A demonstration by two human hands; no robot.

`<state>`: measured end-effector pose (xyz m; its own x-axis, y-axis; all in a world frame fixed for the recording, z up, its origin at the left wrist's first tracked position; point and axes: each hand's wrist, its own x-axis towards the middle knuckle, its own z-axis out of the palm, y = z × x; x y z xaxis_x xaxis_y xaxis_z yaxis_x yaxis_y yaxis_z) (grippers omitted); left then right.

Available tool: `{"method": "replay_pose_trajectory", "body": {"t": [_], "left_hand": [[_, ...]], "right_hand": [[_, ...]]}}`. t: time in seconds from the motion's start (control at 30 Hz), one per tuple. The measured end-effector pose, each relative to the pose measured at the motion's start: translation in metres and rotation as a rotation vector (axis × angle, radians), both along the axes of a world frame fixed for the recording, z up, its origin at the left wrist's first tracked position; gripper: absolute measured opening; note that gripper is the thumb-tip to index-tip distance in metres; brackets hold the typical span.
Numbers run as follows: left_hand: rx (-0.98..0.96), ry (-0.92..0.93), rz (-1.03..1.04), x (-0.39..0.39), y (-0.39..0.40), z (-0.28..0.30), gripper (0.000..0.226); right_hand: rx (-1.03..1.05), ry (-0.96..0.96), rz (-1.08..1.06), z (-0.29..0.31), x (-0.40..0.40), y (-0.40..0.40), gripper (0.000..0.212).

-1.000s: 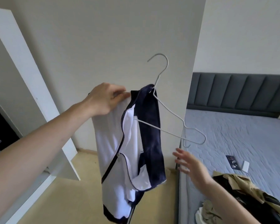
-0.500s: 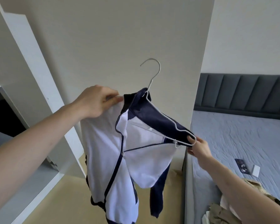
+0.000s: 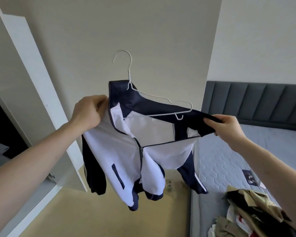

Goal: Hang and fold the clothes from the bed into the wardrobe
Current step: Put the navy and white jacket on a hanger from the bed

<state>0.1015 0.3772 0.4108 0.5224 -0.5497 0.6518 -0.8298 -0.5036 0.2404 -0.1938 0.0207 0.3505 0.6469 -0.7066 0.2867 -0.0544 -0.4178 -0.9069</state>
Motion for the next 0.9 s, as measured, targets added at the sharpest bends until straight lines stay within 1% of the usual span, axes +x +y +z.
{"method": "replay_pose_trajectory", "body": {"t": [0.17,0.23,0.33,0.4,0.43,0.5,0.57,0.63,0.7,0.77,0.9], "left_hand": [[0.145,-0.146,-0.018,-0.009,-0.014,-0.012,0.046],[0.185,-0.177,-0.018,-0.013,-0.022,-0.021,0.042],[0.227,-0.173,0.047,-0.022,-0.040,-0.034,0.042],[0.216,-0.094,0.088,-0.029,-0.051,-0.038,0.043],[0.197,-0.041,0.098,-0.031,-0.054,-0.039,0.043],[0.152,0.074,0.104,-0.034,-0.059,-0.041,0.046],[0.099,0.154,0.106,-0.039,-0.062,-0.041,0.049],[0.059,0.197,0.112,-0.046,-0.063,-0.040,0.049],[0.036,0.236,0.095,-0.052,-0.063,-0.038,0.049],[0.027,0.274,0.062,-0.059,-0.062,-0.036,0.049],[-0.001,0.323,-0.011,-0.075,-0.064,-0.034,0.050]], "right_hand": [[0.292,-0.114,-0.024,0.005,-0.005,0.000,0.012],[0.353,-0.163,-0.038,0.014,-0.005,0.002,0.016],[0.287,-0.211,0.038,0.034,-0.004,0.026,0.014],[0.197,-0.241,0.168,0.045,-0.002,0.052,0.013],[0.141,-0.230,0.240,0.048,-0.002,0.065,0.012],[0.007,-0.124,0.349,0.043,-0.001,0.088,0.009],[-0.124,0.036,0.392,0.026,-0.003,0.099,0.013],[-0.193,0.173,0.379,0.005,-0.005,0.101,0.019],[-0.192,0.243,0.317,-0.016,-0.006,0.099,0.018],[-0.129,0.257,0.250,-0.037,-0.008,0.096,0.015],[0.052,0.178,0.156,-0.073,-0.013,0.100,0.036]]}}
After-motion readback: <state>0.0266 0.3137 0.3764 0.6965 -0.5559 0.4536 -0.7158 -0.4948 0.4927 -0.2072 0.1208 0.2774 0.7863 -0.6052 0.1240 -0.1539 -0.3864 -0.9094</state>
